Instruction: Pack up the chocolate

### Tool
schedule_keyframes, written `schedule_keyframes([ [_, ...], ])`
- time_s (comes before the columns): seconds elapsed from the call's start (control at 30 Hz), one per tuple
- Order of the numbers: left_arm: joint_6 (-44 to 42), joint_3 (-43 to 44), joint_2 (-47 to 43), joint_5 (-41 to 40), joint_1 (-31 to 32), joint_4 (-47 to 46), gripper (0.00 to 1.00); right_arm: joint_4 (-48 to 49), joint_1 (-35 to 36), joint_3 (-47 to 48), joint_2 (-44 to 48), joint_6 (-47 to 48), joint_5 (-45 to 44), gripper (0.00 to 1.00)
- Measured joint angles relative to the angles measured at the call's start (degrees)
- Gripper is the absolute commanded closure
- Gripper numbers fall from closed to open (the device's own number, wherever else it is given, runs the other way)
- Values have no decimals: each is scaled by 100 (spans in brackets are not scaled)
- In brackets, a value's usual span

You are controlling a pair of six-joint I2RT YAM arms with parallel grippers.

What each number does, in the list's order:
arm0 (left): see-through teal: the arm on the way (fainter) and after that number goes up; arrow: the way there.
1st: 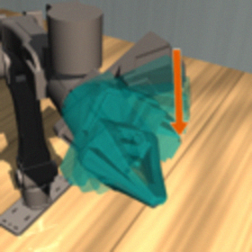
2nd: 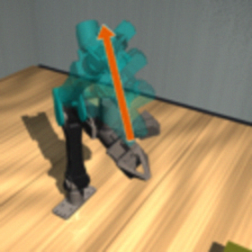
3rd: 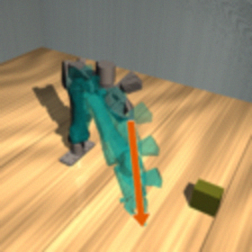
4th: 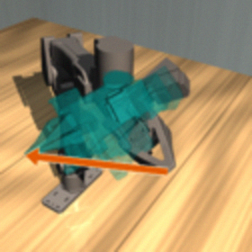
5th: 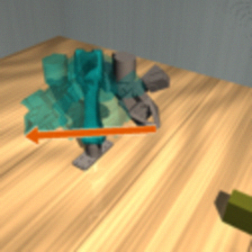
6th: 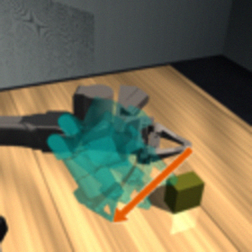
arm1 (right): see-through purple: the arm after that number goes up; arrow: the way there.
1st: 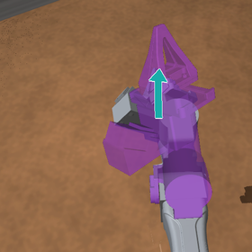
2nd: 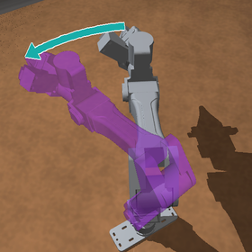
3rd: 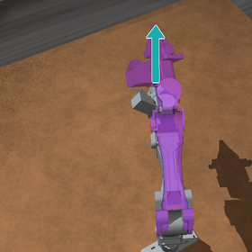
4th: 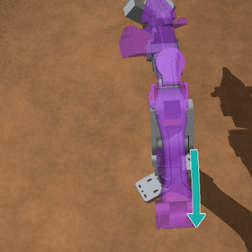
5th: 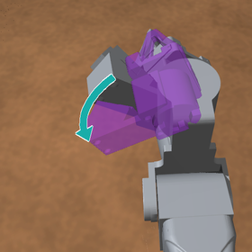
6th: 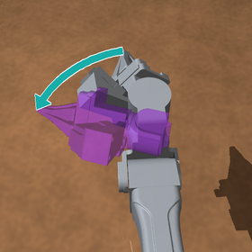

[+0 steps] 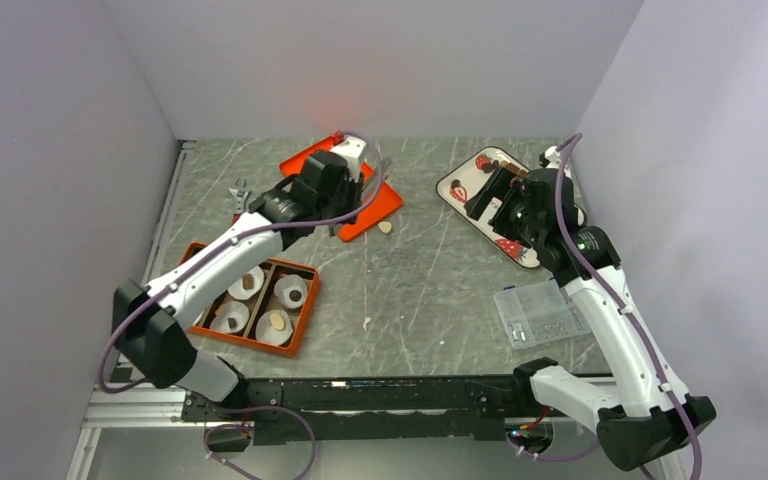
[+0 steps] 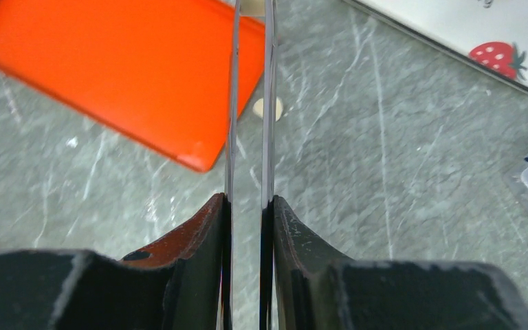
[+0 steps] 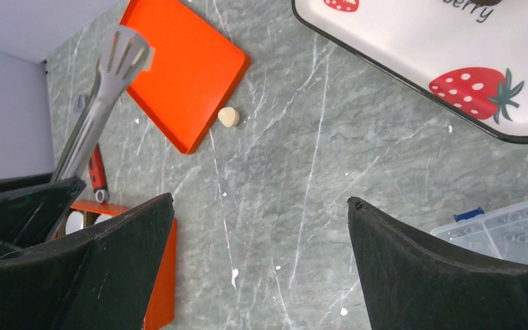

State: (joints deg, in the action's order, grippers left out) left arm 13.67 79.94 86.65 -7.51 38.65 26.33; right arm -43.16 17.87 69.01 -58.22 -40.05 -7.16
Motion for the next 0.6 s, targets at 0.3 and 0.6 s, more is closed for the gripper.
schedule_keyframes([
  [0.3, 382, -798, -1351, -518, -282, 839, 69, 258, 2, -177, -339, 7, 376, 0],
  [0.6, 1023, -1423, -2651, -1209, -472, 2006, 69, 428, 63, -321, -490, 20, 691, 0],
])
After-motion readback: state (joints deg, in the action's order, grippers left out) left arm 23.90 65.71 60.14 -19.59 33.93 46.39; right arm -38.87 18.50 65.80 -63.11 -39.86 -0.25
